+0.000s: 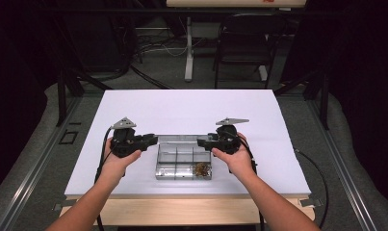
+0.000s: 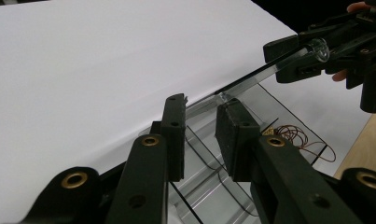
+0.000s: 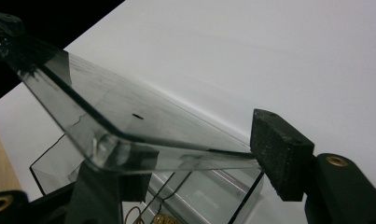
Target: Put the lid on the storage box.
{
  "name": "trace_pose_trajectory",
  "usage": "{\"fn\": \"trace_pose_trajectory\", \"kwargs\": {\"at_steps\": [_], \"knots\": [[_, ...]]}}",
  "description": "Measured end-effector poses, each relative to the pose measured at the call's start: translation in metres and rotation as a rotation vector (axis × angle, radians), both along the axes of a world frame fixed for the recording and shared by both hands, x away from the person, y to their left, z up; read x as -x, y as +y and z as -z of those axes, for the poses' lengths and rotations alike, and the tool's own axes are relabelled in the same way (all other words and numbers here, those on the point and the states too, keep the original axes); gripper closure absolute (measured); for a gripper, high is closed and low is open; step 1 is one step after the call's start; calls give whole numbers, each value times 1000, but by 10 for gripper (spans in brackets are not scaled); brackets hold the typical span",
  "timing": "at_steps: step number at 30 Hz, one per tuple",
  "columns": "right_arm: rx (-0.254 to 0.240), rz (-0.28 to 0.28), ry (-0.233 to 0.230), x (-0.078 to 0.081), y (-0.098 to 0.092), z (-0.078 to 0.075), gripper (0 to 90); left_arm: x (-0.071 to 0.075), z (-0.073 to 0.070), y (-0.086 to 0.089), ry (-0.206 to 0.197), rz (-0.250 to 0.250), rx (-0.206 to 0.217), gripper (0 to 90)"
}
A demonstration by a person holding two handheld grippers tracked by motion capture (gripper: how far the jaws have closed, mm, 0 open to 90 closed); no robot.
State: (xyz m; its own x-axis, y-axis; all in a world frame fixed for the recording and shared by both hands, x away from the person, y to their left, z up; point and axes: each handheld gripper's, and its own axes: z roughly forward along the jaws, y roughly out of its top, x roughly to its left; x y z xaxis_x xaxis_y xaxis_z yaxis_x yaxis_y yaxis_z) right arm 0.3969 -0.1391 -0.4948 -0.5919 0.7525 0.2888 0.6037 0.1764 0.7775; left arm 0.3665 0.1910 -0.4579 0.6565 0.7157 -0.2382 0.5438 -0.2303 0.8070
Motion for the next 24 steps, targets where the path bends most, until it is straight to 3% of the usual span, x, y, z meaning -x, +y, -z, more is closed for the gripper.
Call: {"fn": "trace_pose_trajectory", "kwargs": {"at_steps": [11, 16, 24], "knots": [[40, -11, -30, 6, 0, 0, 413, 9, 3, 3, -11, 10, -1, 749], [33, -3, -34, 8, 0, 1, 405, 11, 4, 3, -11, 5, 2, 749], [16, -3, -1, 11, -8, 4, 413, 13, 5, 5, -12, 5, -4, 746]]}}
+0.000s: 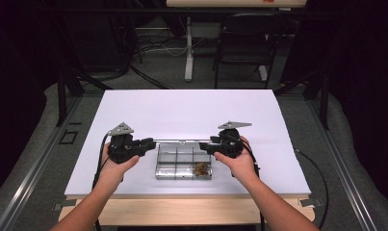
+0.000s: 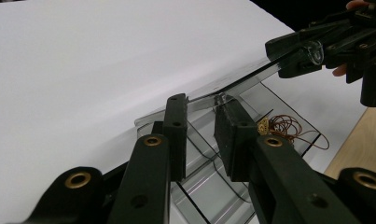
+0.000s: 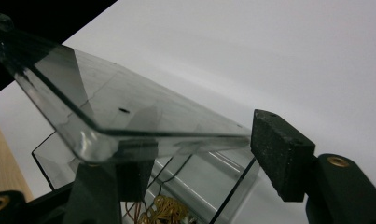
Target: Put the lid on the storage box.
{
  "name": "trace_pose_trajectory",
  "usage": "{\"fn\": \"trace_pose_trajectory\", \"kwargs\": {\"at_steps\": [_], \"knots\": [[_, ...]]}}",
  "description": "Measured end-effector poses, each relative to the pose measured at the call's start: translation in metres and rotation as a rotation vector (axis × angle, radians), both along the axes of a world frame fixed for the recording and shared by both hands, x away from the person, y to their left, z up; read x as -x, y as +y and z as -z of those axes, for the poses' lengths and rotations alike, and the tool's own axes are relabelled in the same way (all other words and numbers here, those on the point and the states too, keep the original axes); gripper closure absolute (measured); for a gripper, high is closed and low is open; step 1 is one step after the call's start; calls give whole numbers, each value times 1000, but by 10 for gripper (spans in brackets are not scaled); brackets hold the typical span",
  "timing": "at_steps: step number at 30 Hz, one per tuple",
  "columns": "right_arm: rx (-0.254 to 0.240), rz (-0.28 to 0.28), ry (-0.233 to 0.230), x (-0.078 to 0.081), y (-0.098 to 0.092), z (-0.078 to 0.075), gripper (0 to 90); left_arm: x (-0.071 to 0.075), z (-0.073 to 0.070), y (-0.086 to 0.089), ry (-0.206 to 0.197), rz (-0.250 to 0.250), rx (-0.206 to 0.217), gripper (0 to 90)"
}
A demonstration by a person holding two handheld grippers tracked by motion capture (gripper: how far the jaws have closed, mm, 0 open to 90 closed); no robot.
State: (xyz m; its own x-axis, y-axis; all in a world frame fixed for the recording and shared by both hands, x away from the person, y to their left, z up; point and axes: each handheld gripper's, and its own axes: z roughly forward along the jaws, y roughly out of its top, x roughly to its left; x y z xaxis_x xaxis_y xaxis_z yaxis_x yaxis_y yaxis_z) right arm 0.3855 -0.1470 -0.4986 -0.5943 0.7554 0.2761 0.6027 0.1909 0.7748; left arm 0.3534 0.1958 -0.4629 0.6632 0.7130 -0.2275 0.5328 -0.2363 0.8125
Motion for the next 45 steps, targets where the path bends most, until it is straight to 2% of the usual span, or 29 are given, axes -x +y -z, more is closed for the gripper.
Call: {"fn": "trace_pose_trajectory", "kwargs": {"at_steps": [11, 18, 21, 26, 35, 41, 45], "knots": [[-23, 7, 10, 8, -6, 2, 414, 7, 3, 0, -18, 2, -6, 746], [-40, 8, 7, 17, -12, 1, 416, 12, 6, 0, -17, 10, -12, 746], [-35, 4, 20, 20, -13, 0, 417, 14, 8, -1, -13, 9, -5, 746], [-50, -4, 33, 27, -16, 1, 428, 18, 11, -2, -17, 12, -22, 745], [5, -12, 1, 40, -21, 3, 465, 25, 17, -2, -19, 12, -32, 744], [-1, -9, 5, 47, -24, 4, 533, 29, 21, -2, -31, 14, -30, 742], [-7, -4, 6, 52, -26, 7, 554, 31, 24, -2, -20, 14, -30, 745]]}}
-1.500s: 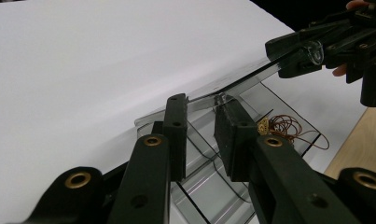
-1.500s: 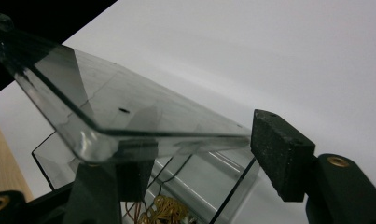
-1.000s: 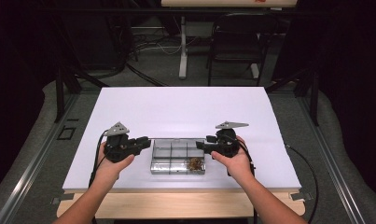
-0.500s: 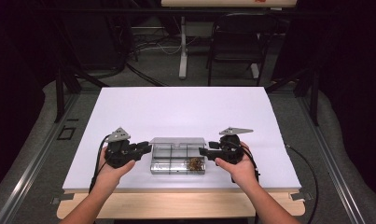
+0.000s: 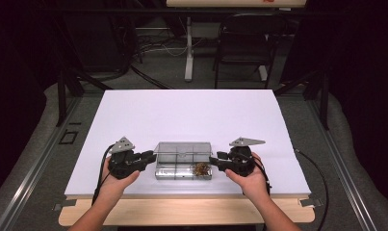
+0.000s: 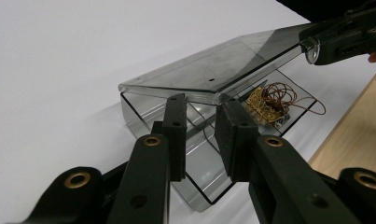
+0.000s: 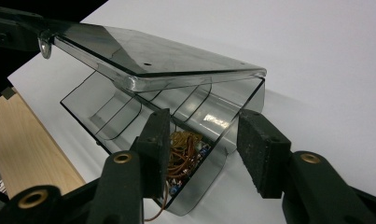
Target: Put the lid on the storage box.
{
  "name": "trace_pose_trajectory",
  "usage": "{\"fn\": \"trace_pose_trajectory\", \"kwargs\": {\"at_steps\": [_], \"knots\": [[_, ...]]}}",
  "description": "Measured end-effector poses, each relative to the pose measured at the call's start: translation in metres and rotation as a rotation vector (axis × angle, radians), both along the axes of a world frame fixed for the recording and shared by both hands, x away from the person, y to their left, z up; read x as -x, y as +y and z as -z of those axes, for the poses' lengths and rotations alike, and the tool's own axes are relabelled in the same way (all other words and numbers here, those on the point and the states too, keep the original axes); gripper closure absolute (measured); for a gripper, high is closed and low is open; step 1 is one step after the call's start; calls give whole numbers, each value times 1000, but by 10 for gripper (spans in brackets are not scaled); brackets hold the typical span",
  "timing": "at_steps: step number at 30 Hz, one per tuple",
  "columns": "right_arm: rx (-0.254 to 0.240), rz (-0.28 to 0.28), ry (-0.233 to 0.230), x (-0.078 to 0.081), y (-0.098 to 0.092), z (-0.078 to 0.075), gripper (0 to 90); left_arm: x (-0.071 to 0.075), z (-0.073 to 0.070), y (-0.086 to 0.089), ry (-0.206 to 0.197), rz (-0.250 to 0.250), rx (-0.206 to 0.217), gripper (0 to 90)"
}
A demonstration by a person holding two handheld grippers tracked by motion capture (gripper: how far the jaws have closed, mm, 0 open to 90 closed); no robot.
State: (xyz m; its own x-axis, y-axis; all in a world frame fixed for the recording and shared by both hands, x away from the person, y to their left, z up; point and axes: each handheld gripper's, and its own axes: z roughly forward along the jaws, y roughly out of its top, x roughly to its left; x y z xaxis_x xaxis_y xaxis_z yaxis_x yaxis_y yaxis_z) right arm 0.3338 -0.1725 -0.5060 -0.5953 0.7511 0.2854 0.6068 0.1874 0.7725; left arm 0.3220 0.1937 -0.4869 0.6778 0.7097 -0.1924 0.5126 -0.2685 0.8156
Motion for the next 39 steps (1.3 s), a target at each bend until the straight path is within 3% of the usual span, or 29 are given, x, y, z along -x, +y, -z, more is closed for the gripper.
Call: {"fn": "trace_pose_trajectory", "kwargs": {"at_steps": [5, 15, 23, 39], "knots": [[-7, 7, -9, 5, 1, 3, 579, 4, 3, 0, 5, 1, 3, 746], [44, -33, -39, 19, 5, 3, 633, 8, 7, 1, 5, 10, -7, 743], [38, -34, -73, 31, 3, 1, 688, 10, 11, 1, 9, 8, -1, 743], [18, -49, -51, 32, 3, 10, 700, 12, 20, 2, 25, 13, 8, 745]]}}
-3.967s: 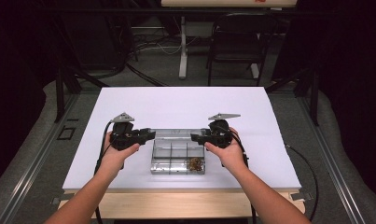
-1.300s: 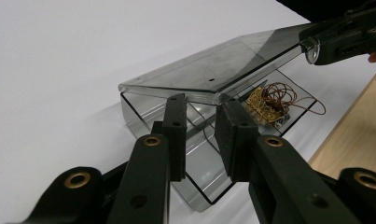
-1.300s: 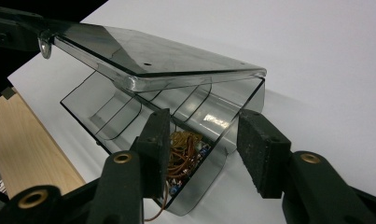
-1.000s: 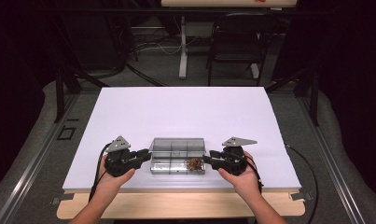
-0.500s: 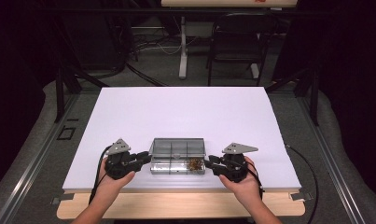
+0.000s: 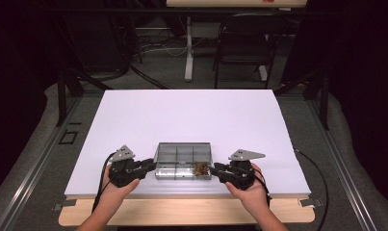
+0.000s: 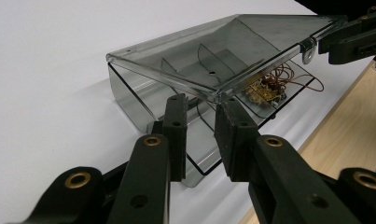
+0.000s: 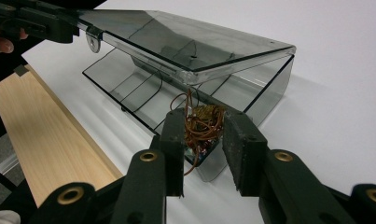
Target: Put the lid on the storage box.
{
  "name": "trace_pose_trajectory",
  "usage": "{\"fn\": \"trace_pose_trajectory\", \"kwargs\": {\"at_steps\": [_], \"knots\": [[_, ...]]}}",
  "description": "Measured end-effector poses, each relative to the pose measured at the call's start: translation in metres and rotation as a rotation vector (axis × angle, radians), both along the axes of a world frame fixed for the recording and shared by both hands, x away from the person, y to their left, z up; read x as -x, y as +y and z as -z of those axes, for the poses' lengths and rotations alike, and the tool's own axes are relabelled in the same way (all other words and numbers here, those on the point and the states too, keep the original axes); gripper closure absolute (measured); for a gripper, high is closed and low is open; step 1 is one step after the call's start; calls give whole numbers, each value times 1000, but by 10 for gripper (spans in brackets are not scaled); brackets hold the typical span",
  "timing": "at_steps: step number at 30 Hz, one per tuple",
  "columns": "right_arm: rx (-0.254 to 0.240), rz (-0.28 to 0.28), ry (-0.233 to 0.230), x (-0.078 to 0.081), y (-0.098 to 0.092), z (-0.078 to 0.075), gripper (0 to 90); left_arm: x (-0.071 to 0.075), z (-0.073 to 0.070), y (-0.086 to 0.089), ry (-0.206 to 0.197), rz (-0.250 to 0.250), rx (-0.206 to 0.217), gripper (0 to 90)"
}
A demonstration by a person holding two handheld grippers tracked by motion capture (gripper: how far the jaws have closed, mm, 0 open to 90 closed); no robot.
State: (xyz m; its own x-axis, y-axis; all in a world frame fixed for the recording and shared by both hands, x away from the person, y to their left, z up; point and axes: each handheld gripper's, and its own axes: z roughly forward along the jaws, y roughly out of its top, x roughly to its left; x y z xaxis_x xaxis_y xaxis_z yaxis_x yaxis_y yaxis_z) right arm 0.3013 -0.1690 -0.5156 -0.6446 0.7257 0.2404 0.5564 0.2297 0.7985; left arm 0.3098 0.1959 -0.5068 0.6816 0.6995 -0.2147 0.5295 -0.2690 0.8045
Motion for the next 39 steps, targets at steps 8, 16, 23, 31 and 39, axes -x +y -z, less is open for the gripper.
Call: {"fn": "trace_pose_trajectory", "kwargs": {"at_steps": [8, 16, 23, 31, 39], "knots": [[3, -8, -8, 3, 0, 0, 726, 3, 5, -1, 5, -4, -3, 747], [14, -30, 0, 3, 0, 1, 752, 4, 8, -2, 8, -8, -9, 747], [18, -43, -5, 5, 0, 2, 757, 4, 9, -1, 23, -2, -12, 748], [18, -52, 8, 6, 1, 1, 780, 3, 8, -1, 25, 6, -34, 748], [15, -53, 9, 6, 0, 3, 785, 3, 12, -2, 37, 7, -32, 748]]}}
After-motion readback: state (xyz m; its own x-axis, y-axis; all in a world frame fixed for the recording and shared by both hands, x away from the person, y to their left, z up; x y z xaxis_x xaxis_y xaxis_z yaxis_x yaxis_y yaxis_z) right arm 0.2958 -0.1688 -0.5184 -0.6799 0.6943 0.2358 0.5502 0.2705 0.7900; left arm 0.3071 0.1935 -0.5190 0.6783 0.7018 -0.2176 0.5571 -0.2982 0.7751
